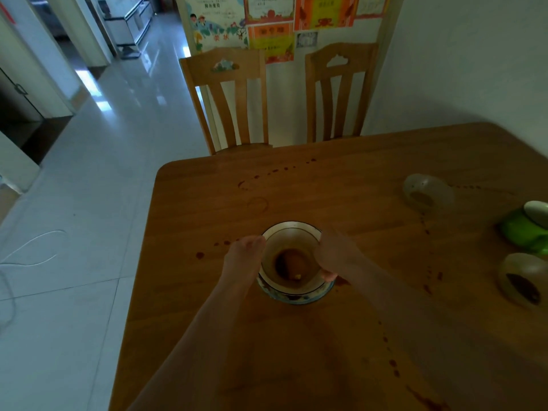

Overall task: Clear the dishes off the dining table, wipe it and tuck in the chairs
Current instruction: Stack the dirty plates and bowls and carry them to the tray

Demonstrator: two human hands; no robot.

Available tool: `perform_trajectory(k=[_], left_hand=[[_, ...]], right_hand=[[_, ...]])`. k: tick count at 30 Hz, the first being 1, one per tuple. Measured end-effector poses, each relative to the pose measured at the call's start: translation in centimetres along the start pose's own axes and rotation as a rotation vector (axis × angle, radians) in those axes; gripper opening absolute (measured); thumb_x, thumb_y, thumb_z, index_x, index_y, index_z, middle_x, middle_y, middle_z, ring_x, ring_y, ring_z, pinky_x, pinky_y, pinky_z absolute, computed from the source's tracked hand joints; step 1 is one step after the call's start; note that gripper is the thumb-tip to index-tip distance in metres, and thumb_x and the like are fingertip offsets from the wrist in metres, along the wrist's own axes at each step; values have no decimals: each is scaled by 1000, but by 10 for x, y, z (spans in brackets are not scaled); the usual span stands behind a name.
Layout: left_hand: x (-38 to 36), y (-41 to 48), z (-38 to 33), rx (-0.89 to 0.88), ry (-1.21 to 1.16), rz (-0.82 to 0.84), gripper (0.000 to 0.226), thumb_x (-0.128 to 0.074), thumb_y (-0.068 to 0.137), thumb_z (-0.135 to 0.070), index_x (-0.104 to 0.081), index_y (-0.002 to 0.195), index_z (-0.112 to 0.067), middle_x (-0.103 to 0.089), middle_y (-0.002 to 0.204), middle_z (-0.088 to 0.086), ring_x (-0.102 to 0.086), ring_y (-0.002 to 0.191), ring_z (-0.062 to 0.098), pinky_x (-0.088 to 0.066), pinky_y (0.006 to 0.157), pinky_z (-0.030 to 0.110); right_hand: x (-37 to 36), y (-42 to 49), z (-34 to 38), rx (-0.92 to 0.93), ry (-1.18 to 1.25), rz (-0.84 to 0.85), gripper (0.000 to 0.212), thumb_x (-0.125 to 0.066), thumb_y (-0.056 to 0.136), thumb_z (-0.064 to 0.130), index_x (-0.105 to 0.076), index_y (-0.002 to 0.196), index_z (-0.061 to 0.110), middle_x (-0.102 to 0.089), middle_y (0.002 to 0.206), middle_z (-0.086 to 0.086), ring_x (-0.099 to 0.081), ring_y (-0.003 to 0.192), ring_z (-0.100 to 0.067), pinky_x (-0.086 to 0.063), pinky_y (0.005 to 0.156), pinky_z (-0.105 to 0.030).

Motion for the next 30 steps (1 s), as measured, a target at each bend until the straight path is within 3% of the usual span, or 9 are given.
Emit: perform_trajectory(k=[2, 4, 8, 13, 16, 18, 21, 26, 30], left_hand=[[0, 0, 1, 9, -11, 0, 41, -45, 102, -33, -55, 137, -13, -59, 134, 5, -52, 118, 19, -42, 96, 34], [0, -1, 2, 20, -9, 7, 42, -45, 102, -34, -55, 137, -13, -59, 134, 5, -52, 117, 19, -41, 96, 34], [0, -2, 2, 32, -20, 26, 43, -44, 102, -35, -53, 139, -14, -56, 138, 6, -50, 125, 22, -39, 97, 33], [-3, -4, -1, 60, -14, 52, 43, -44, 102, -37, -53, 138, -15, -56, 135, 3, -50, 126, 22, -37, 96, 33], [-7, -4, -3, 23, 17, 39, 23, -42, 102, -36, -62, 106, -25, -56, 102, -6, -52, 92, 9, -40, 77, 28], [-11, -5, -7, -26, 66, 44, 32, -43, 100, -40, -60, 120, -21, -57, 119, -2, -54, 108, 14, -46, 91, 34], [-24, -4, -18, -62, 160, 11, 53, -45, 98, -43, -41, 146, -20, -37, 152, 9, -37, 137, 28, -37, 110, 48], [-64, -11, -52, -181, 196, 28, 50, -46, 100, -40, -41, 147, -24, -38, 152, 3, -42, 134, 24, -38, 92, 32], [-121, -14, -80, -177, 88, 218, 47, -48, 101, -33, -41, 146, -21, -46, 147, 0, -49, 125, 18, -37, 91, 29]], right_hand=[[2, -2, 1, -8, 60, 27, 30, -48, 98, 5, -41, 70, 9, -50, 64, -3, -50, 46, -8, -39, 34, -16], [4, -5, 3, 2, 163, 7, 15, -45, 99, 7, -55, 89, 2, -55, 72, -7, -56, 55, -17, -43, 41, -23], [1, -10, 6, 0, 162, -9, 30, -46, 98, 5, -53, 125, -7, -68, 101, -18, -69, 92, -32, -48, 57, -28], [1, -14, 4, 13, 53, -28, 35, -52, 94, 1, -49, 129, -4, -61, 97, -11, -60, 85, -22, -40, 52, -21], [0, -14, 4, 15, 109, -35, 37, -52, 95, 2, -48, 131, -3, -61, 100, -12, -55, 79, -19, -39, 50, -21], [1, -15, 2, 29, 154, -48, 32, -52, 96, 5, -53, 127, -4, -64, 112, -17, -61, 87, -24, -49, 61, -28], [11, -18, -9, 71, 292, -124, 29, -52, 94, 6, -58, 121, -5, -63, 115, -24, -64, 102, -37, -53, 83, -40], [38, -9, -48, 47, 385, -280, 14, -50, 94, 5, -62, 94, 0, -62, 87, -20, -58, 73, -30, -51, 66, -35], [65, 3, -98, -17, 329, -347, 22, -47, 99, 10, -64, 112, 5, -58, 83, -2, -59, 78, -19, -51, 68, -32]])
Point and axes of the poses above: each hand's wrist, its own y-axis towards the middle knuckle, its own x-axis out of the back of the hand, z = x × y, the point moved 2 cm from there along y, towards the middle knuckle
